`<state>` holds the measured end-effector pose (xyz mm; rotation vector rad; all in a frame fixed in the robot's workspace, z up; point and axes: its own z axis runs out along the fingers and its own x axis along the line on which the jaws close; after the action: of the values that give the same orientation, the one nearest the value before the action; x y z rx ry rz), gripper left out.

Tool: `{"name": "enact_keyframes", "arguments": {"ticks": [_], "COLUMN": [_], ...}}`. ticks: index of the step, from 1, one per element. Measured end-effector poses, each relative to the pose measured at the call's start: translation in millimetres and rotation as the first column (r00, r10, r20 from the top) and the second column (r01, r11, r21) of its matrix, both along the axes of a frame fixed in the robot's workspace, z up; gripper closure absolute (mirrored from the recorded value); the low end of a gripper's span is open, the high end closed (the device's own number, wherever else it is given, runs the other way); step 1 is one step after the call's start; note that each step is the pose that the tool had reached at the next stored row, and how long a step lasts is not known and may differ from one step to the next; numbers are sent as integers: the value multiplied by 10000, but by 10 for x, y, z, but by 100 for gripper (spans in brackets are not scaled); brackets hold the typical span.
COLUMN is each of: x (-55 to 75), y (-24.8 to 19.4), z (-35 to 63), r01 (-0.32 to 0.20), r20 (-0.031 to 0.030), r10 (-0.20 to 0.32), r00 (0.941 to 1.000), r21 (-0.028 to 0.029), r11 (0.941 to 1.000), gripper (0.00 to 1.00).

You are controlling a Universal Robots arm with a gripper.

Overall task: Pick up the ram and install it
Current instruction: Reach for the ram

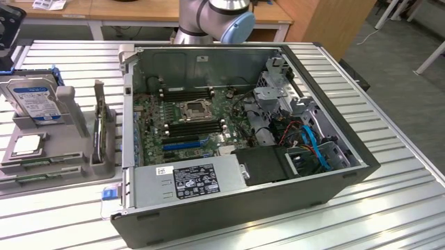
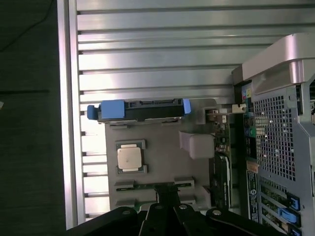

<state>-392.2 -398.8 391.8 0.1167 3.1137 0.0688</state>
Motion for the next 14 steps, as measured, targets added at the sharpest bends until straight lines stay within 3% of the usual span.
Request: {"name": "enact_keyframes", "arguments": {"ticks": [14], "x": [-77], "y": [0], "z": [-1], "r01": [0], "r20": [0], "r10": [0], "r00": [10000], "r21": [1], "r11": [10000], "gripper": [90]}}
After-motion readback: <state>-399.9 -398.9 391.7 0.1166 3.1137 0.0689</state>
